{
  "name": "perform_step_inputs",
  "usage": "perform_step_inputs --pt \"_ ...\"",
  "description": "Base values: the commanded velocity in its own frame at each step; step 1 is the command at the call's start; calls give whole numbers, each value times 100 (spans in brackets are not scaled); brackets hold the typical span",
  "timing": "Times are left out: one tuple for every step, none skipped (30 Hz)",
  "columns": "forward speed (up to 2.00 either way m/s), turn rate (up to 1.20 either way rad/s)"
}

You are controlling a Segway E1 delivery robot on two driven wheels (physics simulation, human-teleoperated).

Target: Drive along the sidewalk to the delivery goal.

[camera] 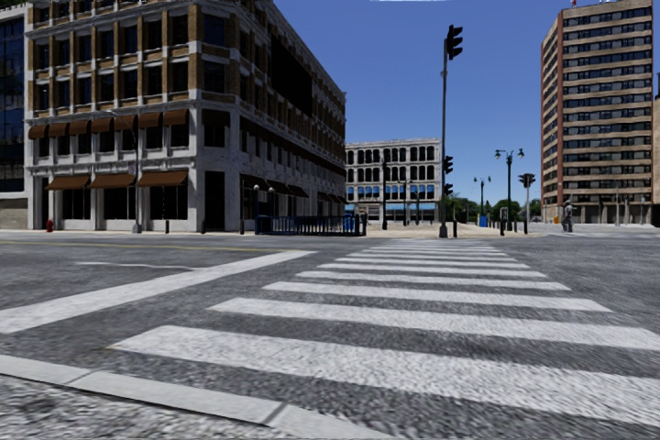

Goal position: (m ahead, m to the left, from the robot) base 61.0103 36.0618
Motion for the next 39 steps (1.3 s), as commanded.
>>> perform_step_inputs --pt "200 -40" --pt "200 -40" --pt "200 -40" --pt "200 -40" --pt "200 -40" --pt "200 -40" --pt "200 -40" --pt "200 -40" --pt "200 -40" --pt "200 -40" --pt "200 -40" --pt "200 -40" --pt "200 -40" --pt "200 -40" --pt "200 -40" --pt "200 -40" --pt "200 -40" --pt "200 -40" --pt "200 -40" --pt "200 -40" --pt "200 -40" --pt "200 -40" --pt "200 -40" --pt "200 -40" --pt "200 -30" --pt "200 0" --pt "200 0" --pt "200 0" --pt "200 0" --pt "200 0" --pt "200 0" --pt "200 0" --pt "200 0" --pt "200 0" --pt "200 0" --pt "200 0" --pt "200 0" --pt "200 0" --pt "200 0"
